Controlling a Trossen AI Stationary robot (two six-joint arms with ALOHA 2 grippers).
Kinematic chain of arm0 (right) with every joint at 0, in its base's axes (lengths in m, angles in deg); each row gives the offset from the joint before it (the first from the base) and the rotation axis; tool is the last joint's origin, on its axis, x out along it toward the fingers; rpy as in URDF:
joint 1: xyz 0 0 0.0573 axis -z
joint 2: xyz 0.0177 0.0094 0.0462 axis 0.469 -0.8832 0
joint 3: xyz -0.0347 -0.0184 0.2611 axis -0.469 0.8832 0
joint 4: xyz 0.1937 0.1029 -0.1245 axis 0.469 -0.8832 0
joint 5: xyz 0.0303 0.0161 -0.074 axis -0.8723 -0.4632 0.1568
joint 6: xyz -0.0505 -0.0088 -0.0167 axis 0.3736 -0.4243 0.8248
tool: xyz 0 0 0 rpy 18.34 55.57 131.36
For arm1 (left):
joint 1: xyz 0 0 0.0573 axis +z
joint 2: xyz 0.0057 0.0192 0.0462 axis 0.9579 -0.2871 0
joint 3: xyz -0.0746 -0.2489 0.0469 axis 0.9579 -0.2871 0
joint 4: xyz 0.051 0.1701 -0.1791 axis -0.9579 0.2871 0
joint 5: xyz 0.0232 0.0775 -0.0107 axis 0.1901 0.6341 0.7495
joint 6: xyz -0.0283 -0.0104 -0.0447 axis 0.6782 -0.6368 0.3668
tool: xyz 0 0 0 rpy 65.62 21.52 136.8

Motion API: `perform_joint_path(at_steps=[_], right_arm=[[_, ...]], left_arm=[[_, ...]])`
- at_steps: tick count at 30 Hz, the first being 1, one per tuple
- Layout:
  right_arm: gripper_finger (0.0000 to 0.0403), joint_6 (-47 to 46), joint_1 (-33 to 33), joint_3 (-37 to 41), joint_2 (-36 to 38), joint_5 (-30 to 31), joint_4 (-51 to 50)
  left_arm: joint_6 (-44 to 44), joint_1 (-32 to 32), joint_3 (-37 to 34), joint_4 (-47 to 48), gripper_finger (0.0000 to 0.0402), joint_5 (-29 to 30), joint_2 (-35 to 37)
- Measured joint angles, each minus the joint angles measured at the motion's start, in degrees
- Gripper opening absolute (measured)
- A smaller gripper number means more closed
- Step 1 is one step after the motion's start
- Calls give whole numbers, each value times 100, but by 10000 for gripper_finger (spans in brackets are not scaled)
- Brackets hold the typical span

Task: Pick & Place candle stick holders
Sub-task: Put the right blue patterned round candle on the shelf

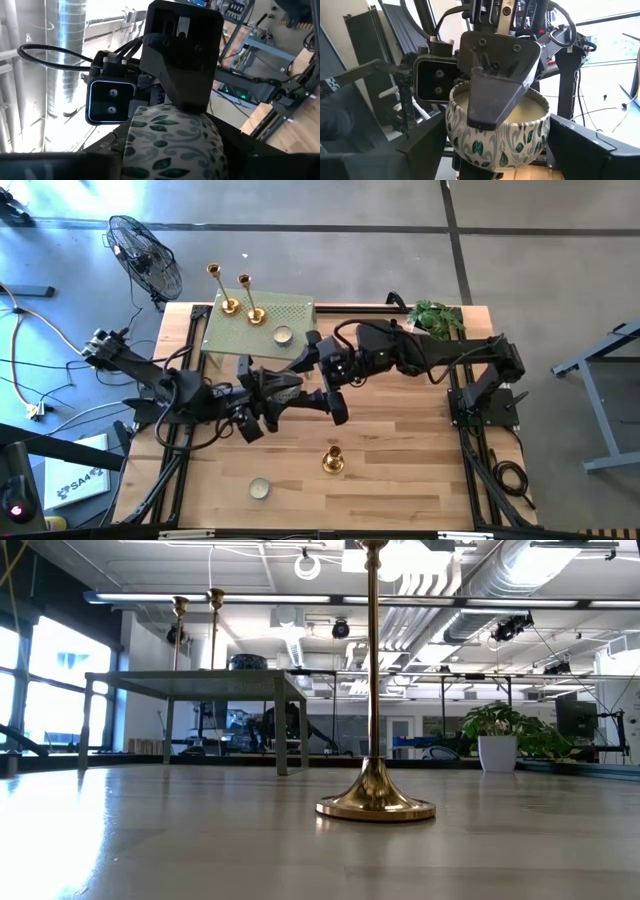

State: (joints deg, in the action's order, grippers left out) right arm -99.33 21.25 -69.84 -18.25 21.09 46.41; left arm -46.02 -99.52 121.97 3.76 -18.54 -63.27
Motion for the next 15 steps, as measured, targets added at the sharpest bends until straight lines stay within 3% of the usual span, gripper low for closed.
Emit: perform_joint_path(at_steps=[15], right_arm=[[312, 4, 52, 0, -1, -200, -36]], left_arm=[[274, 377, 0, -14, 168, -486, -72]])
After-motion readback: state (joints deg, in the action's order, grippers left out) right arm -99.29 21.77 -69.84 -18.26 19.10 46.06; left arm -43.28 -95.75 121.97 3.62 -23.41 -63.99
